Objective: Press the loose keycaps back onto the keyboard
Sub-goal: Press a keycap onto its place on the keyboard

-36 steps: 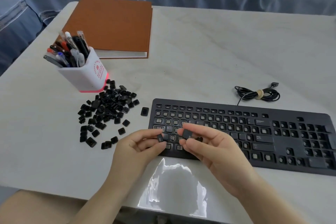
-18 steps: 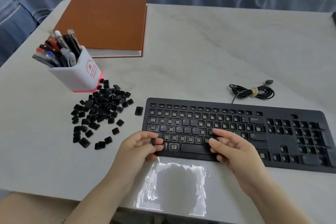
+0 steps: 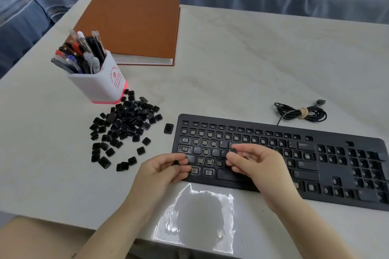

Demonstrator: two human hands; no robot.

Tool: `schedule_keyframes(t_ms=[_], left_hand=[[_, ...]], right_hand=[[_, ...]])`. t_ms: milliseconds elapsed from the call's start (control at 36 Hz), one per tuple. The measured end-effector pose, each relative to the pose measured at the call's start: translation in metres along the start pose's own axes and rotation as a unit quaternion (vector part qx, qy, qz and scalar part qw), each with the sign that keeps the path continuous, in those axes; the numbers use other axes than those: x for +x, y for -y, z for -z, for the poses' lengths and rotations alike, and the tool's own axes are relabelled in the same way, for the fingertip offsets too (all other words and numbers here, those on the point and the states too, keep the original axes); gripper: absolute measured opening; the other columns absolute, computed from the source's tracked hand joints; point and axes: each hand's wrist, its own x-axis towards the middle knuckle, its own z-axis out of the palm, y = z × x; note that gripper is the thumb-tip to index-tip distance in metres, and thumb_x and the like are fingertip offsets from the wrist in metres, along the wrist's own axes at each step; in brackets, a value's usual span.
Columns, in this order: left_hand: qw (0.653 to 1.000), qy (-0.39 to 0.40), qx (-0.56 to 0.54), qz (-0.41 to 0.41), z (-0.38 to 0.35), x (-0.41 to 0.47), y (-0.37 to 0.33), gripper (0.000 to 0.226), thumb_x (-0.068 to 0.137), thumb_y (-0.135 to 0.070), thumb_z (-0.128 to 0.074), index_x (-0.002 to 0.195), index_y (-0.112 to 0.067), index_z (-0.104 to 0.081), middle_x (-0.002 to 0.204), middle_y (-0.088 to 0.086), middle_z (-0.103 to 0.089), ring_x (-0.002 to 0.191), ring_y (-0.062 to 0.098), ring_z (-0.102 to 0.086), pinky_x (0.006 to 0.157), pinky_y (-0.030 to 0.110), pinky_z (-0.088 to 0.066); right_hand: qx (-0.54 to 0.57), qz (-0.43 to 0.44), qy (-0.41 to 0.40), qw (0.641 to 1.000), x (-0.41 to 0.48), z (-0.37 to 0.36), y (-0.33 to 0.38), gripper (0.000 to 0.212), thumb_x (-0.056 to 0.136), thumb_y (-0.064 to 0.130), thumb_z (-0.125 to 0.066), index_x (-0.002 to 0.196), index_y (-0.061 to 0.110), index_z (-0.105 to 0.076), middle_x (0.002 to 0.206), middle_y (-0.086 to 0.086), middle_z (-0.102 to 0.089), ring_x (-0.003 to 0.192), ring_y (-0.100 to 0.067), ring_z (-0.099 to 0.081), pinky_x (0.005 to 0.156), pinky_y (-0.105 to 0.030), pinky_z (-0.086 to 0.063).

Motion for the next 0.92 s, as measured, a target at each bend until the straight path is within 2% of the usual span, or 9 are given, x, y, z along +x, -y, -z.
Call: schedule_keyframes(t_ms=[83, 167, 278, 361, 417, 500, 667, 778, 917], left_hand=[[0.999, 0.005, 0.030, -0.020, 0.003, 0.001, 0.003, 0.028, 0.089, 0.010, -0.051, 0.094, -0.011, -0.068, 0.086, 0.006, -0.074, 0.079, 0.013, -0.071, 0.066, 0.014, -0.054], [0.995, 0.003, 0.082, -0.053, 0.004, 0.000, 0.005, 0.026, 0.091, 0.005, -0.052, 0.099, -0.015, -0.065, 0.083, 0.002, -0.074, 0.075, 0.007, -0.070, 0.065, 0.009, -0.049], [0.983, -0.007, 0.151, -0.104, 0.006, 0.001, 0.007, 0.027, 0.091, 0.002, -0.055, 0.104, -0.020, -0.063, 0.098, 0.005, -0.068, 0.080, 0.001, -0.069, 0.070, 0.007, -0.047], [0.978, -0.016, 0.169, -0.119, 0.009, 0.000, 0.009, 0.033, 0.087, -0.003, -0.062, 0.105, -0.031, -0.060, 0.098, -0.003, -0.067, 0.085, 0.003, -0.068, 0.080, 0.015, -0.050], [0.974, -0.031, 0.180, -0.131, 0.010, 0.000, 0.009, 0.032, 0.084, -0.004, -0.066, 0.098, -0.033, -0.062, 0.094, -0.006, -0.068, 0.082, 0.000, -0.067, 0.076, 0.010, -0.048], [0.967, -0.051, 0.200, -0.146, 0.013, 0.003, 0.009, 0.028, 0.081, -0.003, -0.070, 0.090, -0.029, -0.066, 0.088, -0.011, -0.070, 0.080, -0.007, -0.063, 0.069, 0.002, -0.044], [0.963, -0.062, 0.214, -0.154, 0.017, 0.006, 0.011, 0.027, 0.079, -0.003, -0.071, 0.086, -0.029, -0.068, 0.084, -0.014, -0.068, 0.080, -0.011, -0.061, 0.067, 0.001, -0.042], [0.961, -0.066, 0.219, -0.156, 0.017, 0.009, 0.013, 0.024, 0.079, -0.003, -0.072, 0.087, -0.025, -0.070, 0.083, -0.010, -0.069, 0.078, -0.009, -0.061, 0.067, 0.001, -0.042], [0.959, -0.069, 0.224, -0.159, 0.017, 0.011, 0.017, 0.023, 0.081, -0.006, -0.071, 0.088, -0.027, -0.069, 0.085, -0.008, -0.069, 0.079, -0.007, -0.061, 0.068, 0.002, -0.042]], right_hand=[[-0.135, 0.074, -0.026, 0.988, 0.008, -0.004, 0.000, 0.018, 0.067, 0.013, -0.081, 0.079, 0.020, -0.069, 0.066, 0.007, -0.065, 0.057, 0.005, -0.057, 0.060, -0.005, -0.043], [-0.196, 0.124, -0.039, 0.972, 0.018, -0.011, -0.001, 0.021, 0.065, 0.015, -0.083, 0.072, 0.026, -0.066, 0.057, 0.013, -0.059, 0.057, 0.006, -0.053, 0.060, -0.002, -0.039], [-0.290, 0.199, -0.055, 0.935, 0.032, -0.021, -0.008, 0.020, 0.066, 0.020, -0.082, 0.077, 0.027, -0.066, 0.072, 0.013, -0.057, 0.067, 0.008, -0.049, 0.064, -0.005, -0.035], [-0.340, 0.215, -0.053, 0.914, 0.041, -0.025, -0.013, 0.018, 0.068, 0.028, -0.081, 0.082, 0.025, -0.069, 0.079, 0.013, -0.054, 0.075, 0.001, -0.051, 0.069, -0.015, -0.037], [-0.380, 0.216, -0.051, 0.898, 0.043, -0.028, -0.015, 0.018, 0.071, 0.032, -0.078, 0.085, 0.027, -0.069, 0.080, 0.013, -0.052, 0.078, -0.004, -0.050, 0.069, -0.021, -0.037], [-0.397, 0.218, -0.052, 0.890, 0.043, -0.029, -0.016, 0.017, 0.072, 0.035, -0.077, 0.086, 0.028, -0.069, 0.080, 0.012, -0.052, 0.082, -0.006, -0.050, 0.068, -0.020, -0.036], [-0.374, 0.230, -0.050, 0.897, 0.046, -0.024, -0.018, 0.016, 0.070, 0.029, -0.079, 0.080, 0.028, -0.067, 0.076, 0.015, -0.050, 0.073, 0.003, -0.049, 0.065, -0.007, -0.033], [-0.381, 0.224, -0.051, 0.896, 0.047, -0.024, -0.019, 0.016, 0.070, 0.031, -0.079, 0.080, 0.028, -0.067, 0.072, 0.012, -0.048, 0.069, -0.001, -0.047, 0.062, -0.010, -0.032], [-0.397, 0.221, -0.048, 0.889, 0.048, -0.024, -0.019, 0.015, 0.072, 0.035, -0.077, 0.081, 0.030, -0.067, 0.066, 0.009, -0.044, 0.067, -0.006, -0.045, 0.062, -0.021, -0.034]])
